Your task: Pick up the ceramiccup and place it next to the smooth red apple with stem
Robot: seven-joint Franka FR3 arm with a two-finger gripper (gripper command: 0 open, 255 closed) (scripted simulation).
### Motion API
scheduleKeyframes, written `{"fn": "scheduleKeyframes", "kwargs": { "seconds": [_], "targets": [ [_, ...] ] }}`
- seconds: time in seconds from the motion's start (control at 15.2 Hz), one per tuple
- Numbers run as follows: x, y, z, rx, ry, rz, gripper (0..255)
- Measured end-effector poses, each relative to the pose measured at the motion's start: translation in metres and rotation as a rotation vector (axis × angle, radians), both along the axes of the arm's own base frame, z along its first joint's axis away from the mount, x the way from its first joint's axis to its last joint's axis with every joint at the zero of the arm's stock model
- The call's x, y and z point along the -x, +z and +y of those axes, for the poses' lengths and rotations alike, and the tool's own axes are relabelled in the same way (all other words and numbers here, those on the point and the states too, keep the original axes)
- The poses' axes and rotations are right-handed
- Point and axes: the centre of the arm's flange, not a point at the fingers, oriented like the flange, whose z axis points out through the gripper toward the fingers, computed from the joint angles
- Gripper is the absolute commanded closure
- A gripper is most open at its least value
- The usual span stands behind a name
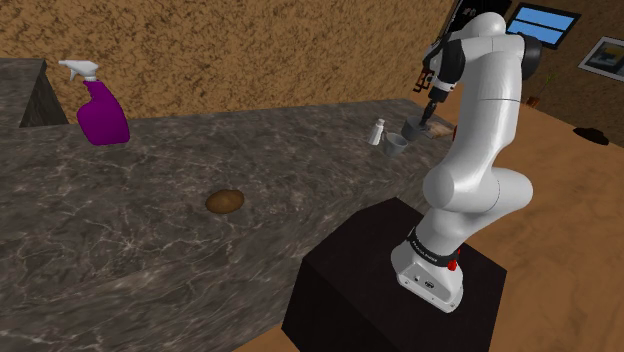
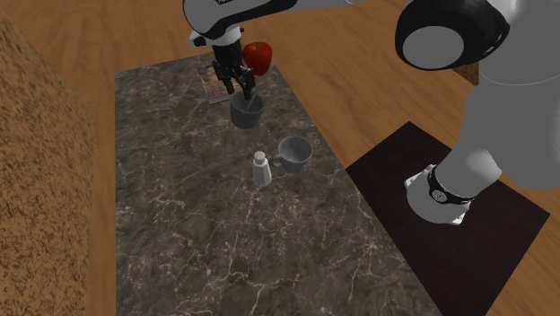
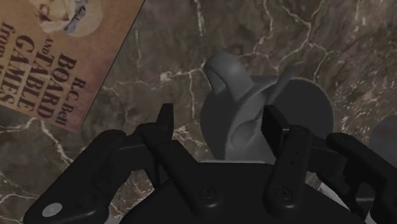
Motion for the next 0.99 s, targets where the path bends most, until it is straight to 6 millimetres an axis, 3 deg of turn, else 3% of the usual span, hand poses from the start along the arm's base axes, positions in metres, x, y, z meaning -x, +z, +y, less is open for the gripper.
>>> {"fn": "scheduleKeyframes", "kwargs": {
  "seconds": [0.26, 0.59, 0.99],
  "targets": [
    [0.000, -0.001, 0.000, -0.002, 0.000, 0.001, 0],
    [-0.002, 0.043, -0.008, -0.001, 0.000, 0.000, 0],
    [-0.001, 0.048, -0.008, -0.002, 0.000, 0.001, 0]
  ]
}}
